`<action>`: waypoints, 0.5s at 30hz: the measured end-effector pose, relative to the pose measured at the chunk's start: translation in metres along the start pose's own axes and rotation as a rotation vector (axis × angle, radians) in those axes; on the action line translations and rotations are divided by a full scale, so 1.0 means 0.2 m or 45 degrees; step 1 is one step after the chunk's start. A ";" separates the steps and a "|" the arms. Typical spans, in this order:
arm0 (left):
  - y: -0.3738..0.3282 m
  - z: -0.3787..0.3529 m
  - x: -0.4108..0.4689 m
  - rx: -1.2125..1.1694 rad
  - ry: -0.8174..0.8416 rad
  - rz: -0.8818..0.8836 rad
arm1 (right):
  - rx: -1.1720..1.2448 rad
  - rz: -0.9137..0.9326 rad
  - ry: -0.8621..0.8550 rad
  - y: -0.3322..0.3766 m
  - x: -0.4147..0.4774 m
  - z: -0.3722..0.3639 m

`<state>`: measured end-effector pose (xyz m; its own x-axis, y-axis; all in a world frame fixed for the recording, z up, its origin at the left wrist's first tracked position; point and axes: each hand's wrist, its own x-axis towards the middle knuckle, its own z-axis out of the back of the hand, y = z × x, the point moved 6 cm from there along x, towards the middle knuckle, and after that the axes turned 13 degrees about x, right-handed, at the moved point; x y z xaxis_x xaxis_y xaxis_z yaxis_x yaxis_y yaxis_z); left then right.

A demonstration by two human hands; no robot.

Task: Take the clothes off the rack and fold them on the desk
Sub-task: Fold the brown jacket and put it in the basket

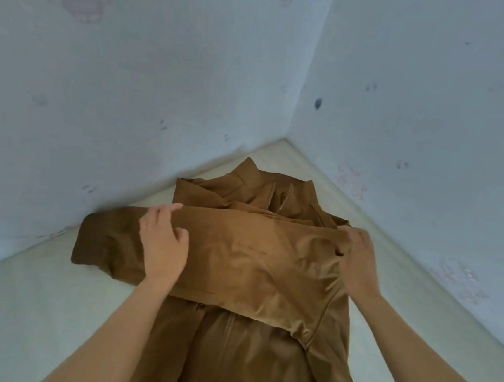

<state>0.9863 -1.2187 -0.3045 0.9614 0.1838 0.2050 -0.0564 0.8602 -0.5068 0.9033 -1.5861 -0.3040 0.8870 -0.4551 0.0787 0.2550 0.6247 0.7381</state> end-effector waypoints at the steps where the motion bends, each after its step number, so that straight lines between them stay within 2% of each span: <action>1: -0.11 -0.09 0.01 -0.067 0.124 -0.139 | -0.011 -0.039 -0.022 -0.03 0.06 0.05; 2: -0.21 -0.16 0.00 -0.121 0.243 -0.249 | -0.064 -0.060 0.028 -0.05 0.12 0.08; 4: -0.40 -0.34 -0.01 -0.117 0.442 -0.385 | -0.328 -0.062 0.272 -0.14 0.20 0.07; 6: -0.55 -0.48 -0.04 -0.001 0.593 -0.508 | -0.573 -0.033 0.497 -0.25 0.26 0.03; 7: -0.60 -0.55 -0.05 0.071 0.664 -0.550 | -0.587 -0.011 0.549 -0.28 0.28 0.00; 9: -0.64 -0.64 -0.05 0.227 0.760 -0.602 | -0.442 0.061 0.564 -0.26 0.31 -0.03; 12: -0.62 -0.69 0.01 0.535 0.746 -0.680 | -0.077 0.215 0.493 -0.18 0.31 -0.03; 15: -0.57 -0.65 0.09 0.827 0.683 -0.787 | -0.023 0.221 0.488 -0.16 0.32 0.02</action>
<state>1.0454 -1.3758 -0.3516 0.8567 -0.4739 -0.2039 0.5046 0.8519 0.1403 0.9508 -1.6384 -0.3189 0.9956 -0.0751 -0.0565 0.0927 0.6838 0.7237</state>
